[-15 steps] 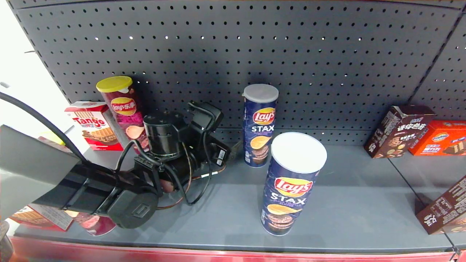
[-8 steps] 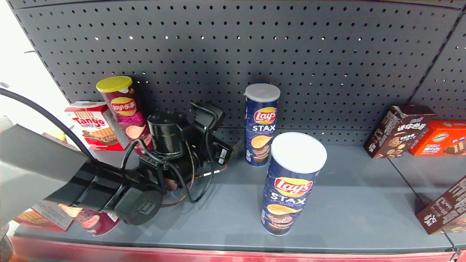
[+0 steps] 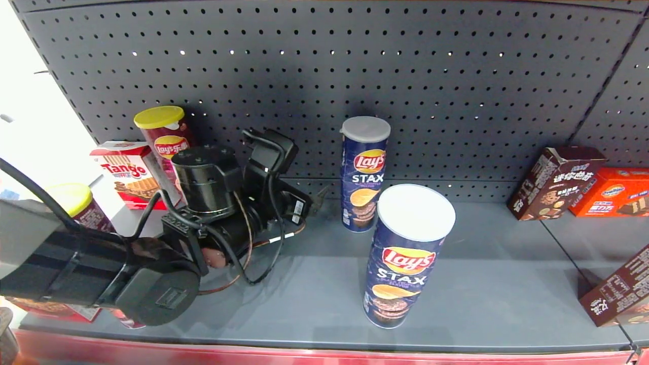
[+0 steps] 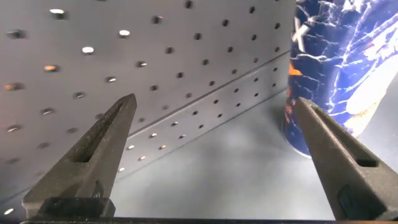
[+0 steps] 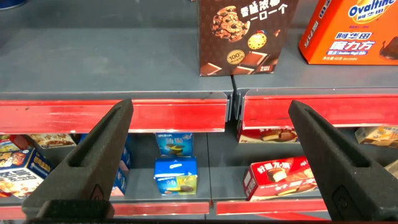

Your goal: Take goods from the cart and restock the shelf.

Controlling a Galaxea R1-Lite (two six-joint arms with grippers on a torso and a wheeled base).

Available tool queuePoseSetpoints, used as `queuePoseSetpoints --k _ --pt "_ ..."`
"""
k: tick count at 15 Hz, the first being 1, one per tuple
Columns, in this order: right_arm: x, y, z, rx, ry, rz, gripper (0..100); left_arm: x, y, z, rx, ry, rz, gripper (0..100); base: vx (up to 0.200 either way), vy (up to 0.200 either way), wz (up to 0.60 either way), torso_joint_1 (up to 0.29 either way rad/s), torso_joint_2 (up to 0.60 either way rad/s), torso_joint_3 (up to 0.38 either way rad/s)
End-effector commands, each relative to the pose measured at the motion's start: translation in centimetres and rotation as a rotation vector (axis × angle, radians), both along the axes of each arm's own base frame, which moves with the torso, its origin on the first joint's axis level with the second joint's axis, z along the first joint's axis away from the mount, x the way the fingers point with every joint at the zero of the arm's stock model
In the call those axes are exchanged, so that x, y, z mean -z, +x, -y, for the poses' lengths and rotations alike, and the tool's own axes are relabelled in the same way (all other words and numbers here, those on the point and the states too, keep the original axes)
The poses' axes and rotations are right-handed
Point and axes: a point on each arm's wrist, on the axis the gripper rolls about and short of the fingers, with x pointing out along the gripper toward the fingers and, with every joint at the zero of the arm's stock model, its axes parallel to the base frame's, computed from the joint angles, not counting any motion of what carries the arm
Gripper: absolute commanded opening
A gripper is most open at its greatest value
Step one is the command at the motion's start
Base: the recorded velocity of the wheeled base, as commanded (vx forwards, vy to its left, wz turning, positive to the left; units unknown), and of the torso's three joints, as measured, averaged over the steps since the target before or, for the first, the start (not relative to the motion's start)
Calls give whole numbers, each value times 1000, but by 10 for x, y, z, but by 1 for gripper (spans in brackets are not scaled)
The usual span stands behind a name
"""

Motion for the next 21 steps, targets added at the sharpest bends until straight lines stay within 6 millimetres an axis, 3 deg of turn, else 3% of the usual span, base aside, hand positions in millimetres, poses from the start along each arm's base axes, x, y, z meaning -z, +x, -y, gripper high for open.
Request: queuePoseSetpoints --k 1,5,9,11,17,21 --pt "0 0 0 -1 0 -1 100 -23 -16 -3 -1 -36 52 100 0 0 0 0 0 0" --pt "0 0 0 0 0 -1 100 -55 -43 -5 -4 -89 132 100 0 0 0 0 0 0" --pt "0 0 0 0 0 -1 100 -96 -88 -14 52 -177 241 100 0 0 0 0 0 0" --pt "0 0 0 0 0 -1 100 -102 -106 -20 82 -194 259 100 0 0 0 0 0 0" --pt "0 0 0 0 0 -1 100 -101 -201 -62 260 -279 307 100 0 0 0 0 0 0" --pt "0 0 0 -1 0 1 100 -98 -235 -100 280 -281 333 100 0 0 0 0 0 0"
